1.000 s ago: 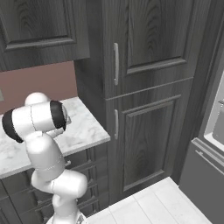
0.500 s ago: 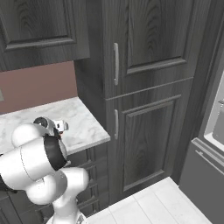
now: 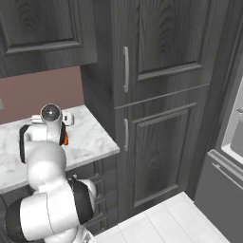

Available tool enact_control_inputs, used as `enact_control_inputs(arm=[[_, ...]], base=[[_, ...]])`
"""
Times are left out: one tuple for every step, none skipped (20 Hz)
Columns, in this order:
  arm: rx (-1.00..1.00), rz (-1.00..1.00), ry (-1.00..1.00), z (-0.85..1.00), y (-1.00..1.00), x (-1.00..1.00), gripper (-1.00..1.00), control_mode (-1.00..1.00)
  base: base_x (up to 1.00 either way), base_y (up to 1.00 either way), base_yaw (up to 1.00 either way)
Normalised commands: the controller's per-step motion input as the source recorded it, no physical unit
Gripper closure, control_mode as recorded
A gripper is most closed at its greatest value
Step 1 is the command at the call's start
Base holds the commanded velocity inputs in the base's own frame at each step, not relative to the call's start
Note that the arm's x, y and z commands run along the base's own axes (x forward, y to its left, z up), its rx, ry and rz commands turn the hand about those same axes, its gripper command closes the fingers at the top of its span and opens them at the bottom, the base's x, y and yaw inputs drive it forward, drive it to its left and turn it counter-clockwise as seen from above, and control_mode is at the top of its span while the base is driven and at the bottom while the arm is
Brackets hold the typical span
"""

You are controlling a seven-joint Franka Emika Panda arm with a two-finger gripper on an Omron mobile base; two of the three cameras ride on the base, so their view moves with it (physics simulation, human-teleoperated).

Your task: Open the fridge, remove the pear, carrot, and chicken drumstick, and place them on any counter.

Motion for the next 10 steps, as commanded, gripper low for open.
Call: enact_control_inputs(arm=[[0.0, -0.05, 0.01, 1.0, -0.17, -0.4, -1.0, -1.0], [0.0, -0.07, 0.08, 1.0, -0.31, -0.6, -1.0, -1.0], [-0.03, -0.07, 0.09, 1.0, -0.51, -0.81, -1.0, -1.0], [-0.05, -0.09, 0.12, 1.0, -0.61, -0.91, -1.0, -1.0], [-0.05, -0.09, 0.17, 0.91, -0.71, -1.0, -1.0, -1.0], [-0.07, -0.09, 0.19, 0.81, -0.81, -1.0, -1.0, -1.0], [-0.07, -0.09, 0.21, 0.76, -0.85, -1.0, -1.0, -1.0], [-0.07, -0.09, 0.21, 0.76, -0.83, -1.0, -1.0, -1.0], [-0.08, -0.09, 0.22, 0.71, -0.8, -1.0, -1.0, -1.0], [-0.08, -0.09, 0.22, 0.71, -0.76, -1.0, -1.0, -1.0]], base=[[0.0, 0.0, 0.0], [0.0, 0.0, 0.0], [0.0, 0.0, 0.0], [0.0, 0.0, 0.0], [0.0, 0.0, 0.0], [0.0, 0.0, 0.0], [0.0, 0.0, 0.0], [0.0, 0.0, 0.0], [0.0, 0.0, 0.0], [0.0, 0.0, 0.0]])
